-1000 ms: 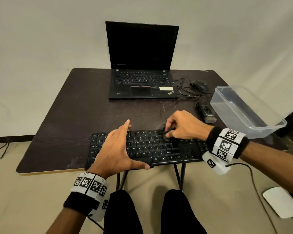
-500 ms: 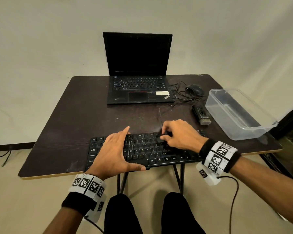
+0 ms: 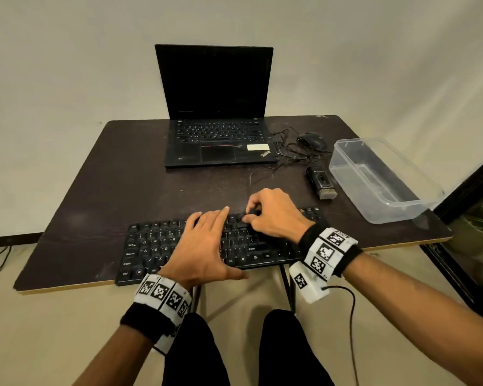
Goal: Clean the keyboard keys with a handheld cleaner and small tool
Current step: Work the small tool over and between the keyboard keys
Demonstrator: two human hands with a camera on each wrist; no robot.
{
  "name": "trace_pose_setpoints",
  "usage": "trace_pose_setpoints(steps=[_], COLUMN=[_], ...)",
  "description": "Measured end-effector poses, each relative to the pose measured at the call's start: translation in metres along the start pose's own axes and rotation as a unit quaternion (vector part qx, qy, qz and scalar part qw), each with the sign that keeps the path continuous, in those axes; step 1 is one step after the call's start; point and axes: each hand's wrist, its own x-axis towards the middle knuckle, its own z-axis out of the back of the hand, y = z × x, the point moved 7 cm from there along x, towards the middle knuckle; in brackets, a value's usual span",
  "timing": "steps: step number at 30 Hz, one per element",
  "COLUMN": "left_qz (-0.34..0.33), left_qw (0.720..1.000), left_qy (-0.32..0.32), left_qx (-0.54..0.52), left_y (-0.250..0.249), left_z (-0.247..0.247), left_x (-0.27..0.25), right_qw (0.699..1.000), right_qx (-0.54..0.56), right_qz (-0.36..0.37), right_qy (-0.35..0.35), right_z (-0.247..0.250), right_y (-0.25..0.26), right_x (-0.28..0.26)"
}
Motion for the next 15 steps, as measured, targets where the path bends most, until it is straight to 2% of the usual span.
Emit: trace_pose_setpoints(steps=[2, 6, 8, 12, 15], left_qz=[0.005, -0.004, -0.008, -0.004, 0.002], left_qw=[1.000, 0.999, 0.999, 0.999, 0.999], left_qy=[-0.016, -0.033, -0.039, -0.046, -0.044], left_qx=[-0.002, -0.004, -0.001, 0.001, -0.004], left_y=[0.010, 0.020, 0.020, 0.021, 0.021], left_z=[-0.001, 0.002, 0.002, 0.001, 0.003], left_x=[-0.003, -0.008, -0.007, -0.007, -0.008], right_qw=[0.999, 0.992, 0.993, 0.998, 0.999], right_qx=[-0.032, -0.064, -0.033, 0.031, 0.011], right_qz=[-0.018, -0.101, -0.095, -0.038, -0.047], right_qy=[-0.011, -0.046, -0.055, -0.027, -0.021], right_z=[0.006, 0.035, 0.031, -0.008, -0.007], right_y=[-0.011, -0.050, -0.044, 0.011, 0.008], right_x=[0.001, -0.006, -0.006, 0.010, 0.019])
